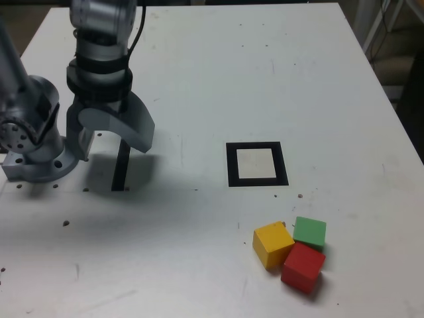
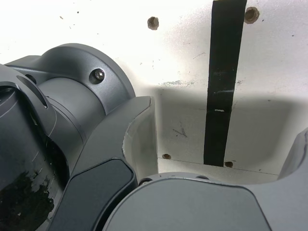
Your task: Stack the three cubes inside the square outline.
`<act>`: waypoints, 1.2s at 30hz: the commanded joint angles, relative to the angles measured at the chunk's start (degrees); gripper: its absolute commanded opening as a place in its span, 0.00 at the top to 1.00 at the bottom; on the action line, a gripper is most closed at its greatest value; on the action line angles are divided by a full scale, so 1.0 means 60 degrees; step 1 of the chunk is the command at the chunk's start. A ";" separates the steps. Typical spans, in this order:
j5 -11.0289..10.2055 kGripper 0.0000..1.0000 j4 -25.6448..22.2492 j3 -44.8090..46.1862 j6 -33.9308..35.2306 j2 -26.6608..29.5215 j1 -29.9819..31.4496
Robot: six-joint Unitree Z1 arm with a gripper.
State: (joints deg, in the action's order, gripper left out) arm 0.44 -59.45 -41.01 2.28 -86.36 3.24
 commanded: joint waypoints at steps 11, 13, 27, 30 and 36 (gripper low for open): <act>0.0046 0.01 0.0090 0.0048 -0.0009 -0.0081 -0.0013; 0.0018 0.01 0.0172 0.0066 -0.0060 -0.0086 -0.0013; -0.0025 0.00 -0.0485 -0.0497 0.0099 -0.0139 0.0075; -0.0090 0.01 -0.0918 -0.0897 0.0478 -0.0163 0.0375; -0.0050 0.01 -0.1594 -0.1833 0.1093 -0.0220 0.1088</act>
State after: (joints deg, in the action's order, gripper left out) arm -0.10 -68.43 -51.21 8.41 -87.24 9.22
